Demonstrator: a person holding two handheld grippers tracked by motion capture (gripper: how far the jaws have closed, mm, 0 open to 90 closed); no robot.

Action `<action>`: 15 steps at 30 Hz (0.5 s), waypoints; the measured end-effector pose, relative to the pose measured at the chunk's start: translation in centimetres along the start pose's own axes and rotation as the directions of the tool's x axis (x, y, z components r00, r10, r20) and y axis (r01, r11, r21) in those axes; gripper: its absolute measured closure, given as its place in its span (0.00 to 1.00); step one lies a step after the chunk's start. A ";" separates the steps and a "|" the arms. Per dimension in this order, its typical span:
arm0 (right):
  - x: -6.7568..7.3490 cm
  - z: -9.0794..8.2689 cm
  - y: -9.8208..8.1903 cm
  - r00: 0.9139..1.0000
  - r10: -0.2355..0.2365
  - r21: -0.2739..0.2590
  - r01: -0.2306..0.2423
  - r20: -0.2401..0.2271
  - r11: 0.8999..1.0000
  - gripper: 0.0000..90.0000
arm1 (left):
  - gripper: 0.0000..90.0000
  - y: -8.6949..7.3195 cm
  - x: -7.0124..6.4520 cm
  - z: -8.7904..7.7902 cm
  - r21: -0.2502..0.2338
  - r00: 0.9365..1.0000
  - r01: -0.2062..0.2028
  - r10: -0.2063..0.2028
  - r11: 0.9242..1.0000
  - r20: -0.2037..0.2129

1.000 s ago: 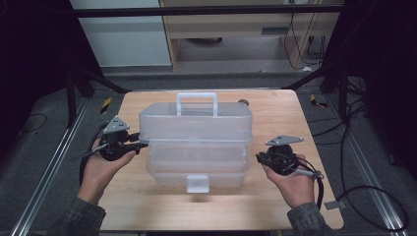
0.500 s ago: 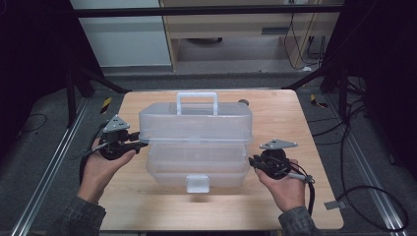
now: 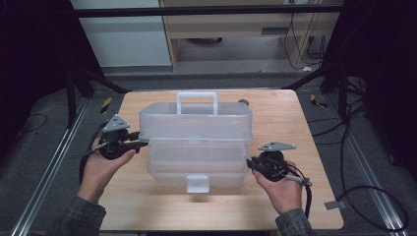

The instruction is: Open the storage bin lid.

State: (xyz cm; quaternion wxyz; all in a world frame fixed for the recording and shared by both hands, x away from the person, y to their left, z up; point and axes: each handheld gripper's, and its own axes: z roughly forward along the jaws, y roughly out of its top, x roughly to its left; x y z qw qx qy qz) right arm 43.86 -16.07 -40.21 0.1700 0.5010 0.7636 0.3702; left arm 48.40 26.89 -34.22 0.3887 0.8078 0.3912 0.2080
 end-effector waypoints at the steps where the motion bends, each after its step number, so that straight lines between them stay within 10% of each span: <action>1: 0.0 0.1 0.0 1.000 0.000 0.001 0.000 -0.001 1.000 0.84 | 0.67 0.0 0.0 0.0 0.000 1.000 0.000 0.000 1.000 0.000; 15: 0.1 0.4 0.1 1.000 0.007 0.015 -0.007 -0.009 1.000 0.90 | 0.68 0.2 0.2 0.0 -0.015 1.000 0.015 -0.015 1.000 -0.006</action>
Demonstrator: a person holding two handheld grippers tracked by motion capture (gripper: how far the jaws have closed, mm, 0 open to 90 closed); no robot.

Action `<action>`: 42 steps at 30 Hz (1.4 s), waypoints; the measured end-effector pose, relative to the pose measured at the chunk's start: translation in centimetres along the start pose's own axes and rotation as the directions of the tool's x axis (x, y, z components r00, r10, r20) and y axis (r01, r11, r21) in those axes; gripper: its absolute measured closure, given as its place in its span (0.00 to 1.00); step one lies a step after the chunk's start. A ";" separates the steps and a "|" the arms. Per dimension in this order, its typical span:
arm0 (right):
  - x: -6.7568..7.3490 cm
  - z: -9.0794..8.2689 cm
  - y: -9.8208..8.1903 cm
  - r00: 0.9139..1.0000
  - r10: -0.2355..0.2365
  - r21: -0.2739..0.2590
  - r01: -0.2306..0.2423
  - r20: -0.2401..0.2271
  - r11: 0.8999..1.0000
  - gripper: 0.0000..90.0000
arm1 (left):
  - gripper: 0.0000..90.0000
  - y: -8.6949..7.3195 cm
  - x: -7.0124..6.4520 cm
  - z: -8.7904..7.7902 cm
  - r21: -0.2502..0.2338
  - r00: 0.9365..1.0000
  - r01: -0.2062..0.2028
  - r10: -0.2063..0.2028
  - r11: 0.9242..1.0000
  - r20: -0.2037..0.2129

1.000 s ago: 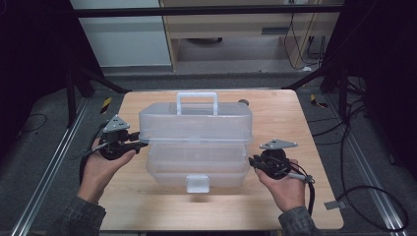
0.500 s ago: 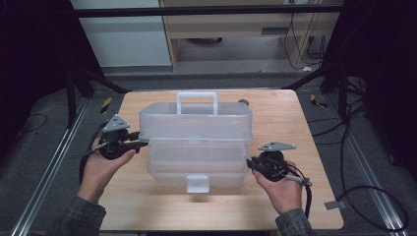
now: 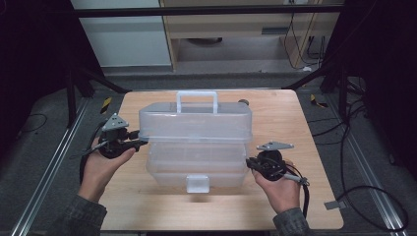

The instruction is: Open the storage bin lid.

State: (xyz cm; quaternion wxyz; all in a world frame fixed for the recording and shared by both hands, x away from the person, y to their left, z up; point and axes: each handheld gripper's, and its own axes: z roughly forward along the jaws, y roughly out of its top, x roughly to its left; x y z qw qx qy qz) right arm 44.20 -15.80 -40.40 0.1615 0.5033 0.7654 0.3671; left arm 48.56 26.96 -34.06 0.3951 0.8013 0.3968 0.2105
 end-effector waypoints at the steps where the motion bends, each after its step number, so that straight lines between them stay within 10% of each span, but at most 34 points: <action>1: 0.0 0.0 0.0 1.000 -0.004 0.002 0.004 -0.001 1.000 0.90 | 0.68 0.1 0.0 0.0 -0.005 1.000 0.005 -0.005 1.000 -0.001; 42: -0.5 0.0 0.0 1.000 -0.003 -0.009 0.003 -0.005 1.000 0.90 | 0.69 2.5 1.4 1.3 -0.090 0.999 0.050 -0.051 0.995 -0.010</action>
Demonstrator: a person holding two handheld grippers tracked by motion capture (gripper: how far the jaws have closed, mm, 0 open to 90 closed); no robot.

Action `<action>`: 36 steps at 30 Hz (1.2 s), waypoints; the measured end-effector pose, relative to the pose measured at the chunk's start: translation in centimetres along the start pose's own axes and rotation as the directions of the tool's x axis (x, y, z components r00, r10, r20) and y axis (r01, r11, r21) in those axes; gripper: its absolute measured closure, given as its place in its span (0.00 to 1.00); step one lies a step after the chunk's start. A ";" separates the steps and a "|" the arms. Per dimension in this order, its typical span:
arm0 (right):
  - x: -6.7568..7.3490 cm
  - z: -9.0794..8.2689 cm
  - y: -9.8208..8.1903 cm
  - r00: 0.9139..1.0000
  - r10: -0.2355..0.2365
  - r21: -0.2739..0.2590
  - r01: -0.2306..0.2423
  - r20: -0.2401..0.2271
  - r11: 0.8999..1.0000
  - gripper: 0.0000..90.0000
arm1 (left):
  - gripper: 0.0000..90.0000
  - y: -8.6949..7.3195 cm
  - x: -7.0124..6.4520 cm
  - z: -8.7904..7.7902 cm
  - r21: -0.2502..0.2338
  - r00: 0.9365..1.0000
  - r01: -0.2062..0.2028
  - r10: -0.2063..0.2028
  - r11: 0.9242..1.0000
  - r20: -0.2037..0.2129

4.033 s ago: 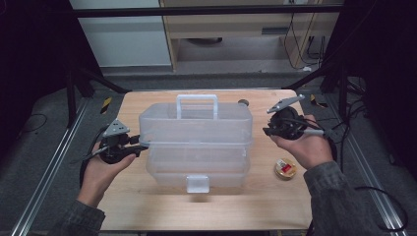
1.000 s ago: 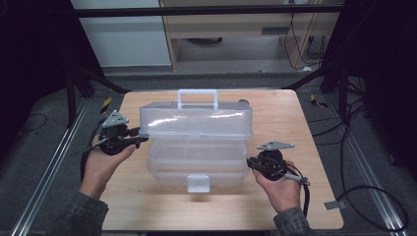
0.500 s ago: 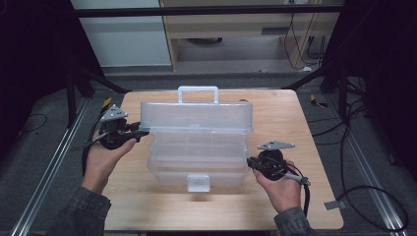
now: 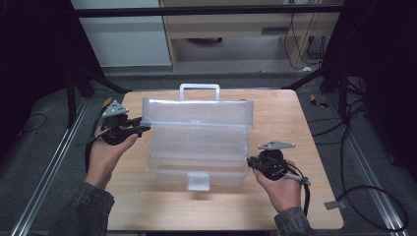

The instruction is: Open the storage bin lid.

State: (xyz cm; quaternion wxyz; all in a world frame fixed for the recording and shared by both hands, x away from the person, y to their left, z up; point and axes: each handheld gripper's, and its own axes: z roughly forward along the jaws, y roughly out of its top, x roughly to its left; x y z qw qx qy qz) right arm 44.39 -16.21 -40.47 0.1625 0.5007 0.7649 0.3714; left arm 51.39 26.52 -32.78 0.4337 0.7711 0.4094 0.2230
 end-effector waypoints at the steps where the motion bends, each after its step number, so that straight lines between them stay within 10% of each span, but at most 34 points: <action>1: 0.0 0.0 0.0 1.000 0.000 0.000 0.000 0.000 1.000 0.90 | 0.69 0.0 0.0 0.0 -0.006 1.000 0.000 0.000 1.000 -0.002; 20: -0.1 -0.1 0.0 1.000 -0.002 -0.001 0.002 0.001 1.000 0.91 | 0.61 0.4 -0.2 1.3 -0.027 1.000 0.004 -0.004 1.000 0.002; 36: -0.3 -0.1 0.0 1.000 -0.006 0.004 0.006 0.002 1.000 0.91 | 0.81 0.6 -0.5 0.7 -0.010 0.996 -0.036 0.035 0.999 -0.080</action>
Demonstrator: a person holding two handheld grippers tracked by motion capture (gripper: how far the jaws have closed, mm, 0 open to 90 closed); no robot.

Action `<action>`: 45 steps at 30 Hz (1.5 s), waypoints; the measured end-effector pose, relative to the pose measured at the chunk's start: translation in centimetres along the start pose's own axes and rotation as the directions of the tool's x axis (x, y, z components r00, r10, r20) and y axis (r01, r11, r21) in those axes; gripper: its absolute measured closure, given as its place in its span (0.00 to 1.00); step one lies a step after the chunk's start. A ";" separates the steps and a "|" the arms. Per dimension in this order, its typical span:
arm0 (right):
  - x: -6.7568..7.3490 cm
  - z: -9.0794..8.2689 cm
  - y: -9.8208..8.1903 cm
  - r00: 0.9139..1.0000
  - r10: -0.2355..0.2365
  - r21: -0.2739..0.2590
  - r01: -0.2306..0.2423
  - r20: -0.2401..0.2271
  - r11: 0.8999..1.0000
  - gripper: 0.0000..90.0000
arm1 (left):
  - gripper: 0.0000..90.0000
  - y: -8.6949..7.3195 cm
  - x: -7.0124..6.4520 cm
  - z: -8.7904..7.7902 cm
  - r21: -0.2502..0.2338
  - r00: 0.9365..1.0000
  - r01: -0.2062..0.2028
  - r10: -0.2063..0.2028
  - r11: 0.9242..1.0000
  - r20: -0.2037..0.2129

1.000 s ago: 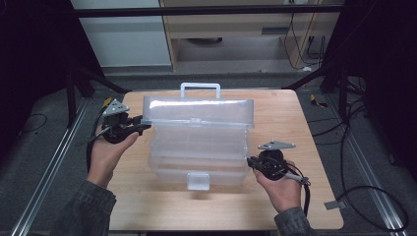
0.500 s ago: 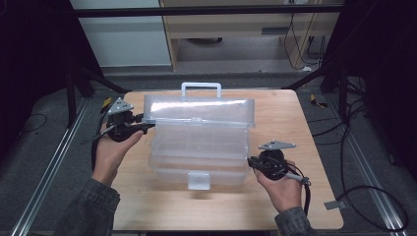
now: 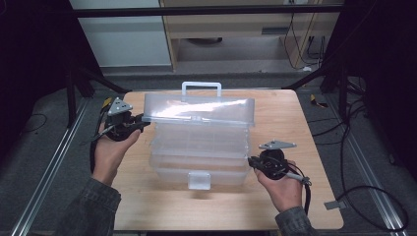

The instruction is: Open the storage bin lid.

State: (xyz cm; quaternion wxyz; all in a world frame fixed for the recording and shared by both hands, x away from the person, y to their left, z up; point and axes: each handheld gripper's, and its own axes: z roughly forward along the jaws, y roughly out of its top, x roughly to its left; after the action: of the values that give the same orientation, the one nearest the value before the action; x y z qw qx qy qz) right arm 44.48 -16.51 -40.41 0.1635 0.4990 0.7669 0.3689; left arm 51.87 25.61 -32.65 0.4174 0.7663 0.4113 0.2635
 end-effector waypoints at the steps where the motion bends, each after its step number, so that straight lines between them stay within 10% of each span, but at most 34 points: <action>1: 0.0 0.0 0.0 1.000 0.002 0.000 -0.002 -0.001 1.000 0.91 | 0.82 0.0 0.0 0.0 0.005 1.000 -0.006 0.006 1.000 -0.003; 45: -0.6 0.5 0.2 0.999 0.031 0.022 -0.032 0.035 0.999 0.81 | 0.79 0.0 -1.2 -0.9 0.016 1.000 0.002 -0.002 1.000 -0.007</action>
State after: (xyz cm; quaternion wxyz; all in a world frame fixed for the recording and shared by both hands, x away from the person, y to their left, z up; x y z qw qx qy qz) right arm 45.14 -16.81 -40.68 0.1652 0.5192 0.7601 0.3539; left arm 50.55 24.94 -32.29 0.4099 0.7684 0.4155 0.2625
